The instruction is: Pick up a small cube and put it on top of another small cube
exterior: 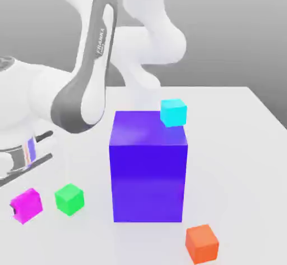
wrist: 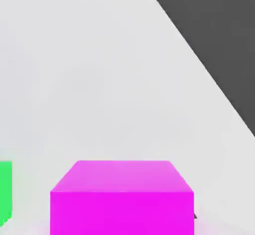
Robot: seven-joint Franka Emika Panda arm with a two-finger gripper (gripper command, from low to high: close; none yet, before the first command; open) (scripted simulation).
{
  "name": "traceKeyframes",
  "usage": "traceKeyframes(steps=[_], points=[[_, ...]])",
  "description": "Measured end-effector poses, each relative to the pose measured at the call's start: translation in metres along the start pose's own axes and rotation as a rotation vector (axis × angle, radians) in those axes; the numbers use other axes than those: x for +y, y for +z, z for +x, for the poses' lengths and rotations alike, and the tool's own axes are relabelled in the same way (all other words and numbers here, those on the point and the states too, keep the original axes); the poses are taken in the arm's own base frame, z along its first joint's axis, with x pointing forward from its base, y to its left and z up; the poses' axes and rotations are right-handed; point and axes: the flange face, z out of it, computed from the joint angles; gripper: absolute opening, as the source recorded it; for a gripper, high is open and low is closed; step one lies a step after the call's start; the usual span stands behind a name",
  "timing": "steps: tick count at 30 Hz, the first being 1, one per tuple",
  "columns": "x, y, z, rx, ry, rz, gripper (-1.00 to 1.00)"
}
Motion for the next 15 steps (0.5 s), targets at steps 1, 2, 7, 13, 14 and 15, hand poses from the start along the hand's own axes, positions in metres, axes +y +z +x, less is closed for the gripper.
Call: traceKeyframes(steps=[1,2,7,13,14,15], points=[[-0.005,-0.002,-0.010,0.000,-0.031,0.001,-1.00],[-0.011,-0.004,-0.019,0.000,-0.062,0.002,-1.00],[-0.046,-0.008,-0.063,0.018,-0.230,0.015,-1.00],[-0.066,0.016,-0.072,0.039,-0.320,0.024,-1.00],[-0.066,0.023,-0.071,0.040,-0.321,0.024,-1.00],[-0.067,0.030,-0.071,0.040,-0.321,0.024,-1.00]])
